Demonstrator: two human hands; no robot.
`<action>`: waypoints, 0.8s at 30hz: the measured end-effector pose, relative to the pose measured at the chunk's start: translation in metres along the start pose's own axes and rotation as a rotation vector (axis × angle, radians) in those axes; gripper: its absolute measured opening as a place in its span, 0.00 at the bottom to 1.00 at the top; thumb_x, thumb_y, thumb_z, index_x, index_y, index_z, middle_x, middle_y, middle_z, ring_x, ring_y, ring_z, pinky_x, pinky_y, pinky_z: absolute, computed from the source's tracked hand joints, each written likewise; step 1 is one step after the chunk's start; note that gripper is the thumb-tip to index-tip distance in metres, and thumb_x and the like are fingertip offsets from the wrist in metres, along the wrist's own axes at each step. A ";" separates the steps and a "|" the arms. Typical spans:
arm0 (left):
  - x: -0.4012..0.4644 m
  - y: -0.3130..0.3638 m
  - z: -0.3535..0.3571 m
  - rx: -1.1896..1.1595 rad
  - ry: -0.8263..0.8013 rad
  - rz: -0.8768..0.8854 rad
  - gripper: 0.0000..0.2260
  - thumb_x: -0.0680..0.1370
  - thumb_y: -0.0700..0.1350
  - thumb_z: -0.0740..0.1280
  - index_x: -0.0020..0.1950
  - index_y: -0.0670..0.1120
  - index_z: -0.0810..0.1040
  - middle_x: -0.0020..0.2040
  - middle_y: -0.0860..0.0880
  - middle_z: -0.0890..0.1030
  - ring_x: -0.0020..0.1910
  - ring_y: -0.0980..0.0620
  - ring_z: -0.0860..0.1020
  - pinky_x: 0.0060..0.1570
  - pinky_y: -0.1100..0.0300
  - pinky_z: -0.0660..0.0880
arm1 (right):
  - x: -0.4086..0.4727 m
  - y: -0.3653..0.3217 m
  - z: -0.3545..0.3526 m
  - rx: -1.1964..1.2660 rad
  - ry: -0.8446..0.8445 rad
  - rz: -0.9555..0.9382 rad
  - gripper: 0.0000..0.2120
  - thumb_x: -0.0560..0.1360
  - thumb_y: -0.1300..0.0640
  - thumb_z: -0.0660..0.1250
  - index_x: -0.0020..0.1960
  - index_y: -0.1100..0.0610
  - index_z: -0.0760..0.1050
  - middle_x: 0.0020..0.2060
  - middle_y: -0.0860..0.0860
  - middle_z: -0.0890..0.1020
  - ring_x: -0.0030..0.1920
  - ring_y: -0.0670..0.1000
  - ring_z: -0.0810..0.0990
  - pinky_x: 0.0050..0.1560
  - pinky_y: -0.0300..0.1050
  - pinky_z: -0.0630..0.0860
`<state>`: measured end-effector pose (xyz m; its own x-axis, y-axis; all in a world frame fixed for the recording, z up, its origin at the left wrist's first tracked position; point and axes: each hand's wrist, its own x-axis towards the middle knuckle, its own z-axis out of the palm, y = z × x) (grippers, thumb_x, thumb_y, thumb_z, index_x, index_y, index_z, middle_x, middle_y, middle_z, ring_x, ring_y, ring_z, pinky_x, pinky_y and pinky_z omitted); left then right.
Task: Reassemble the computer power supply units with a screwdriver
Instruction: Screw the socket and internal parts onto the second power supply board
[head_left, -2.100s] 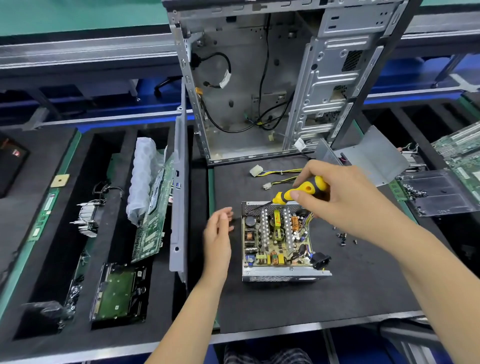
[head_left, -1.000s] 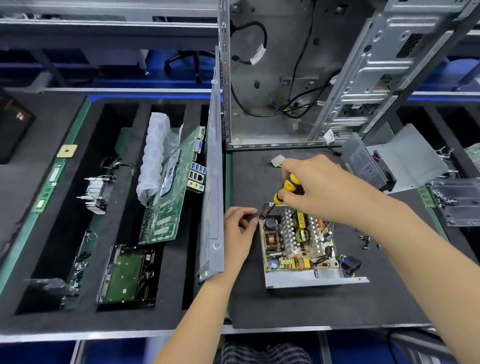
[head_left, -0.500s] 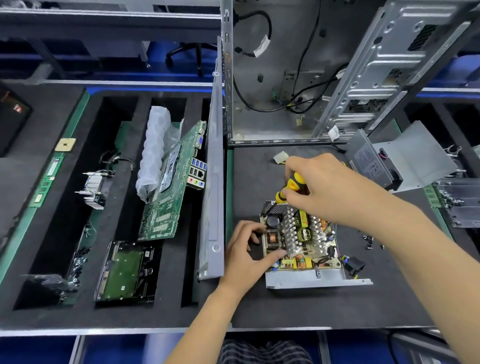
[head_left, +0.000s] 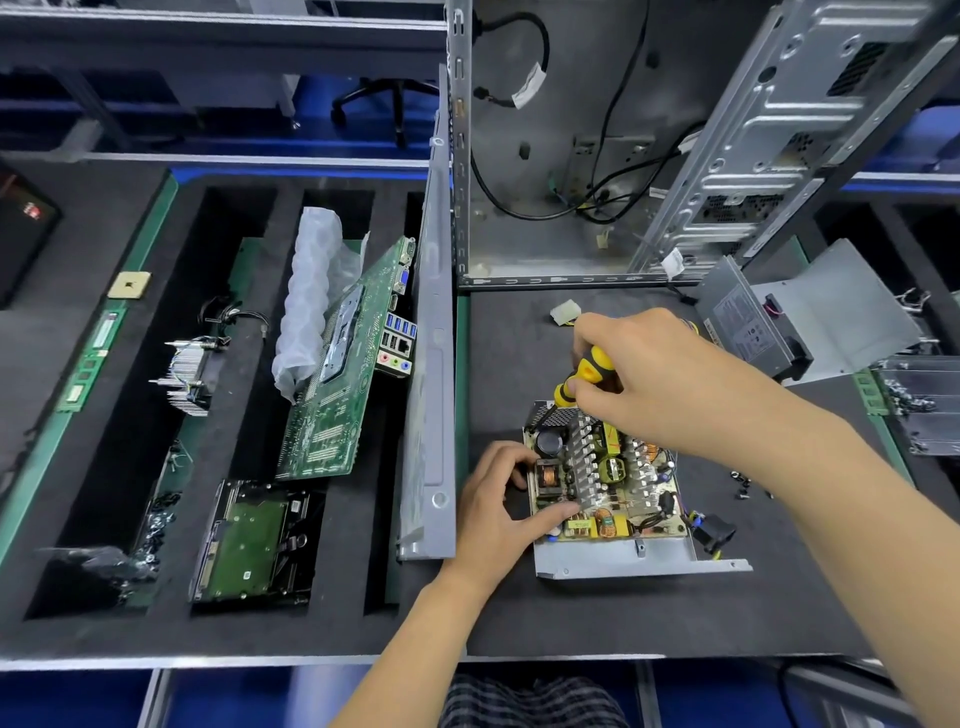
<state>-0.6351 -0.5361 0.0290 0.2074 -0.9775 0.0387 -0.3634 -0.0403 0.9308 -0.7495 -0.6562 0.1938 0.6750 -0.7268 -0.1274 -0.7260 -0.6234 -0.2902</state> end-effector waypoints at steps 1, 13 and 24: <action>0.000 0.000 0.000 0.001 -0.003 0.002 0.20 0.68 0.47 0.79 0.53 0.43 0.76 0.50 0.52 0.74 0.43 0.57 0.71 0.42 0.72 0.65 | 0.000 -0.001 0.000 -0.001 -0.005 0.007 0.07 0.75 0.51 0.63 0.46 0.55 0.69 0.31 0.49 0.74 0.36 0.52 0.74 0.33 0.48 0.70; -0.001 -0.001 0.000 0.004 -0.024 -0.017 0.21 0.68 0.50 0.79 0.55 0.44 0.76 0.51 0.53 0.74 0.44 0.57 0.71 0.43 0.72 0.65 | 0.001 -0.002 0.004 -0.026 -0.012 0.005 0.07 0.76 0.52 0.63 0.45 0.56 0.70 0.31 0.49 0.75 0.36 0.51 0.73 0.34 0.47 0.70; 0.000 0.000 -0.001 0.004 -0.019 -0.002 0.21 0.68 0.48 0.79 0.54 0.43 0.76 0.60 0.54 0.70 0.47 0.59 0.72 0.47 0.75 0.65 | 0.005 0.000 0.010 -0.042 -0.025 -0.005 0.08 0.76 0.52 0.64 0.45 0.57 0.70 0.29 0.46 0.71 0.33 0.48 0.70 0.31 0.46 0.64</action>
<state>-0.6342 -0.5356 0.0292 0.1908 -0.9812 0.0300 -0.3663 -0.0428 0.9295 -0.7451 -0.6570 0.1832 0.6813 -0.7166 -0.1493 -0.7271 -0.6390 -0.2511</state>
